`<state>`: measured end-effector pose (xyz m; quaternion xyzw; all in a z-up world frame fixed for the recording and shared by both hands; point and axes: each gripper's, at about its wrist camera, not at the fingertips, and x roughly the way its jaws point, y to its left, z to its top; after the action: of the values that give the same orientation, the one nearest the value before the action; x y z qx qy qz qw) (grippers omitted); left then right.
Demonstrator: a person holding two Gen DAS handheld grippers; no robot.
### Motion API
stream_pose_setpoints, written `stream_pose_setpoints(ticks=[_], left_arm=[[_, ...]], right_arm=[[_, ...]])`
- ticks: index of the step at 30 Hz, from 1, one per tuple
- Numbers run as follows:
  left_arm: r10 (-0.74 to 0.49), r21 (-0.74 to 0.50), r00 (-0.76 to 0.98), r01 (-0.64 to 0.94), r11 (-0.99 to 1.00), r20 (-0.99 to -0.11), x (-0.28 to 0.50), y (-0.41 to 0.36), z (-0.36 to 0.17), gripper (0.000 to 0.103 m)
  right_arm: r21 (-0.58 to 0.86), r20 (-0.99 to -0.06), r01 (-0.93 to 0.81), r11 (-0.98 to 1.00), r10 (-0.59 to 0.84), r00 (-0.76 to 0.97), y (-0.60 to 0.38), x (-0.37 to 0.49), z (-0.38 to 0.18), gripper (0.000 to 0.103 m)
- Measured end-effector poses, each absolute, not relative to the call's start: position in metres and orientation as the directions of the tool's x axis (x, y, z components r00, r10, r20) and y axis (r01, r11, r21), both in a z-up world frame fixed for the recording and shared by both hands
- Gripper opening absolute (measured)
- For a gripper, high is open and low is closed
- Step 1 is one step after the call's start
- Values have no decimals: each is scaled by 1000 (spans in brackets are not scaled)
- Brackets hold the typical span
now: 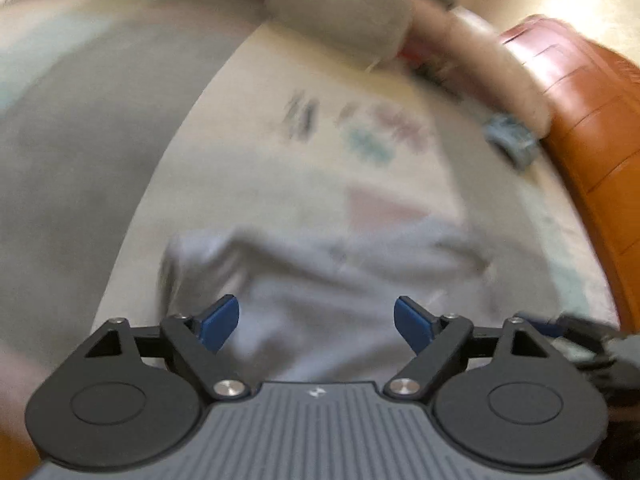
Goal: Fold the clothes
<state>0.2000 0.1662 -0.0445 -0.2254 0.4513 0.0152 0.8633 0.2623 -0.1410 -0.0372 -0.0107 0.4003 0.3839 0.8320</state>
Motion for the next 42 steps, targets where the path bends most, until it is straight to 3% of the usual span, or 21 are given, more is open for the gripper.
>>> stream_pose_setpoints(ticks=[4, 9, 19, 25, 42], left_arm=[[-264, -495, 665, -183, 850, -698, 174, 187, -28, 84], [-243, -507, 703, -192, 840, -669, 159, 226, -19, 84], [-500, -743, 591, -278, 609, -632, 177, 280, -72, 84], [-565, -765, 535, -293, 574, -629, 194, 277, -87, 90], [-696, -845, 478, -289, 451, -535, 211, 284, -102, 92]], right_arm=[[310, -688, -598, 739, 609, 395, -129, 264, -36, 66], [333, -706, -533, 778, 581, 406, -114, 266, -35, 86], [379, -738, -408, 831, 537, 409, -101, 274, -29, 90], [372, -748, -380, 847, 515, 417, -93, 269, -31, 91], [380, -738, -314, 870, 490, 464, -106, 248, -25, 91]])
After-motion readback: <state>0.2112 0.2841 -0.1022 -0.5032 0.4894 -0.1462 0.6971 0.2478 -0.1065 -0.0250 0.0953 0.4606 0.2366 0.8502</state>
